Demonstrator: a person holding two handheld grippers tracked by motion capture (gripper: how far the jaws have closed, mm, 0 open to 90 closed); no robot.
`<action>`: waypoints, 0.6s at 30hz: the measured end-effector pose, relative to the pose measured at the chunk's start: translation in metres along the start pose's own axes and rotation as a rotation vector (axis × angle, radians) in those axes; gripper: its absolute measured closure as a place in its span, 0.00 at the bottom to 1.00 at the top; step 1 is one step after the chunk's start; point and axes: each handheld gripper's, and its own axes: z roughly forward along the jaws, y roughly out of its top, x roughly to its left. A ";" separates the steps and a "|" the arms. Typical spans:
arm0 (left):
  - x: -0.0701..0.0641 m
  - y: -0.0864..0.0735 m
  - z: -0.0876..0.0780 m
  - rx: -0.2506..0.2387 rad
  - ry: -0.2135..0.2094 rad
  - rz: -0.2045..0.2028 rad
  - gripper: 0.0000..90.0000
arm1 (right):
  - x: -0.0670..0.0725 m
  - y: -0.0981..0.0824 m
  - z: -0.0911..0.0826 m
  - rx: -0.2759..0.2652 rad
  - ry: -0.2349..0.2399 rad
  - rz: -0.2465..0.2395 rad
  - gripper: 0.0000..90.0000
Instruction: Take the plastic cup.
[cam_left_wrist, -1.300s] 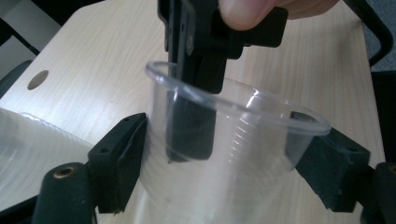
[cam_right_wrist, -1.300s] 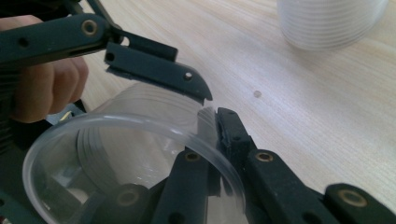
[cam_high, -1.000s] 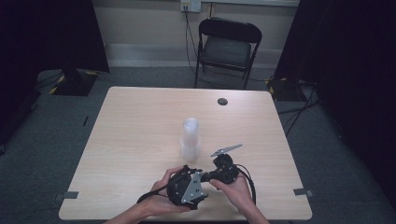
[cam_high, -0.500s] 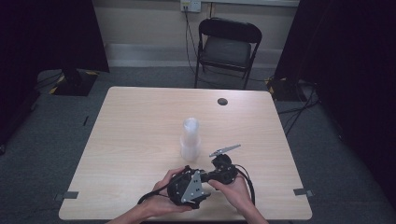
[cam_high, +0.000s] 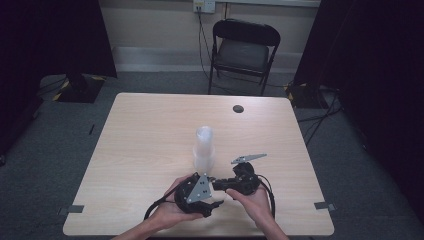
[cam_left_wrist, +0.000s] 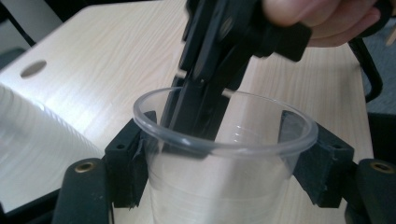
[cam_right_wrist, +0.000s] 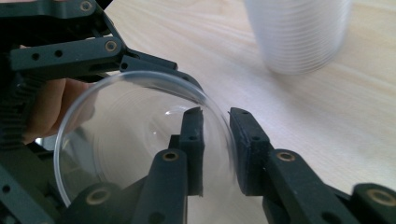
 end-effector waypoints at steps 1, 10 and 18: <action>0.002 0.000 0.000 -0.003 0.000 -0.003 0.33 | -0.001 0.001 -0.003 -0.015 -0.004 0.003 0.82; 0.002 -0.001 -0.001 -0.028 0.003 -0.048 0.34 | -0.001 0.003 -0.014 -0.059 -0.016 -0.007 0.77; 0.011 -0.004 -0.006 -0.070 -0.001 -0.139 0.35 | 0.000 0.004 -0.021 -0.127 -0.017 -0.034 0.73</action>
